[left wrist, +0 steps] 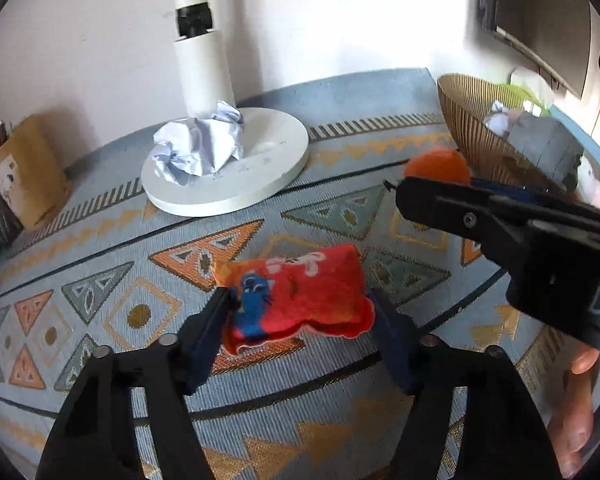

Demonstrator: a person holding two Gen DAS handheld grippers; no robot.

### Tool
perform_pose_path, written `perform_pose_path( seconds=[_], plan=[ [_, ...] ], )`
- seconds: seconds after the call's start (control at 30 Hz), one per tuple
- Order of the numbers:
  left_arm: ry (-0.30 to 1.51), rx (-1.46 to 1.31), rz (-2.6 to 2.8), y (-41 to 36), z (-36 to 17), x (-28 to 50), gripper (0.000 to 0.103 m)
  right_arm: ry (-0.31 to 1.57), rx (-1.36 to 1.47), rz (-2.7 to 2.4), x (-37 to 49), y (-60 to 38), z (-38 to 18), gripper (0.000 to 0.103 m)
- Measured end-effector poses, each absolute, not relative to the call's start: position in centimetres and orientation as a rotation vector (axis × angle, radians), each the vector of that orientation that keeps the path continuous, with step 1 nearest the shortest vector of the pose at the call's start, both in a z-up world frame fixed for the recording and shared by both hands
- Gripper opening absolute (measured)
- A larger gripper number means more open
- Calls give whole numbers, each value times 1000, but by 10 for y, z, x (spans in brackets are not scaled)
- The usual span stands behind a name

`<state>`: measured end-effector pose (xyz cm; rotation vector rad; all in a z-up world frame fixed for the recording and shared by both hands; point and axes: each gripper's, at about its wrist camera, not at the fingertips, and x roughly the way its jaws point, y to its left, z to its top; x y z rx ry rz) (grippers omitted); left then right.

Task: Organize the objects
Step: 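Grasp the red plush toy with the left tool while the right tool holds the mandarin, then carry the red plush toy and mandarin over the bowl and open both tools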

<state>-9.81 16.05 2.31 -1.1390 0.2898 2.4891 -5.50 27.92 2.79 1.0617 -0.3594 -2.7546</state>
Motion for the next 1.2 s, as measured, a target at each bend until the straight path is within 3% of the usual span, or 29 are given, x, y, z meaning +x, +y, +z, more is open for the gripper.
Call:
perform_pose_path(
  seconds=[0.3,0.47,0.67,0.83,0.9,1.0,1.07,1.13,1.2],
  plan=[
    [53,-1025,2563,89,56,-28,58,-218,1108,-2668,3,258,45,41],
    [-26,-1006,2586,69,46,6,58,-132,1170,-2626,60,258,24,41],
    [-72,-997,2570,64,39,6,58,-94,1266,-2623,62,266,0,41],
    [-159,-1036,2554,53,33,0,58,-27,1267,-2657,67,259,-1,67],
    [-166,-1023,2554,52,34,2,58,-6,1271,-2671,67,257,1,68],
    [-146,-1020,2549,56,34,4,58,4,1300,-2662,64,256,-3,68],
    [-147,-1016,2547,56,35,4,58,6,1285,-2675,65,256,-1,59],
    [-155,-1016,2547,55,35,4,58,17,1256,-2693,68,256,1,41],
    [-149,-1012,2550,56,35,5,58,74,1205,-2768,75,252,6,41]
  ],
)
